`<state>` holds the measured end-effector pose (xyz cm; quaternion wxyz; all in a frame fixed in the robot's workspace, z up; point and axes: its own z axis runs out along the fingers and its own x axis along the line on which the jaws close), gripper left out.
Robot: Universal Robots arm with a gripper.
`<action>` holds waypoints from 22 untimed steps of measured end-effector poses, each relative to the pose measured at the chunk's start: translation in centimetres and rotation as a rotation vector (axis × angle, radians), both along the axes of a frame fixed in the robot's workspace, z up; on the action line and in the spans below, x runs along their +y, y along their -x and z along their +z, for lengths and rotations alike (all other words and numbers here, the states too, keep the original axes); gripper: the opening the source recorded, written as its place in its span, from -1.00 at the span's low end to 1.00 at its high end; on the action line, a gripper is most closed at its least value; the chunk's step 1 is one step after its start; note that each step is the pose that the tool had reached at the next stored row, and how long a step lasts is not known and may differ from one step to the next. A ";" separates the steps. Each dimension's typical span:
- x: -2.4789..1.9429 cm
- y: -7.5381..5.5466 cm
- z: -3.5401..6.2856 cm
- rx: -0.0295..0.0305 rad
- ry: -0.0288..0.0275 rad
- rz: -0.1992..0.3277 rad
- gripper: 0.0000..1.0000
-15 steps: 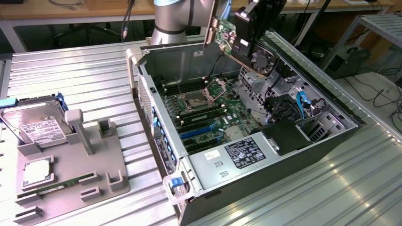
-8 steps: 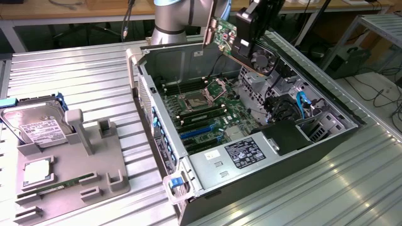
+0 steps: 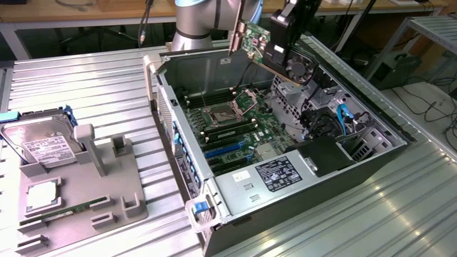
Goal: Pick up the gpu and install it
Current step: 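Insert the gpu into the slot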
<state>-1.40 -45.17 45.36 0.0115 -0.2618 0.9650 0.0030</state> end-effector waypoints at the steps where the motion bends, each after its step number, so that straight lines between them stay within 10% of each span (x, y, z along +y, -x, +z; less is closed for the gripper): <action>1: 0.00 0.0 0.00 0.0000 0.0000 0.007 -0.46; 22: 0.00 0.0 0.00 0.0000 0.0000 0.194 -0.46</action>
